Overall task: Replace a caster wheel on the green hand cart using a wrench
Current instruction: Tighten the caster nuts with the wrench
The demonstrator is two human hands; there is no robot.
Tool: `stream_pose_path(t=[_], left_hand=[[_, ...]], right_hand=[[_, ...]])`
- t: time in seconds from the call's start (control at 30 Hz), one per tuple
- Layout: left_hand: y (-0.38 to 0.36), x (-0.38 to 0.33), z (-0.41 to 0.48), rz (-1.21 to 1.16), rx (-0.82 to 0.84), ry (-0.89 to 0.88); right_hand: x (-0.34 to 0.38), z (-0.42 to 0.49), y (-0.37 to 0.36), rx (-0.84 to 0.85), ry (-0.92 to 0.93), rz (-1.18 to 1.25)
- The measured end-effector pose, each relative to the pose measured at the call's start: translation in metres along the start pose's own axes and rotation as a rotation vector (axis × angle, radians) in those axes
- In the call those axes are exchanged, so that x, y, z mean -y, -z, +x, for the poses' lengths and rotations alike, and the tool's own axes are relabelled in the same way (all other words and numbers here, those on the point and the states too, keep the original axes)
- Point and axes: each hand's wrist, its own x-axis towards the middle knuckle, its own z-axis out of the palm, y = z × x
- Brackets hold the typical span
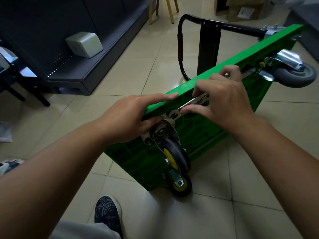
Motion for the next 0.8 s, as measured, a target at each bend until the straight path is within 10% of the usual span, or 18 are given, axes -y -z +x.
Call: stream_pose_path(t=[0.5, 0.8], left_hand=[[0.001, -0.001, 0.001, 0.013, 0.005, 0.013], [0.001, 0.0, 0.001, -0.004, 0.01, 0.014]], right_hand=[[0.055, -0.064, -0.079, 0.161, -1.023, 1.206], [0.037, -0.084, -0.072, 0.284, -0.925, 1.297]])
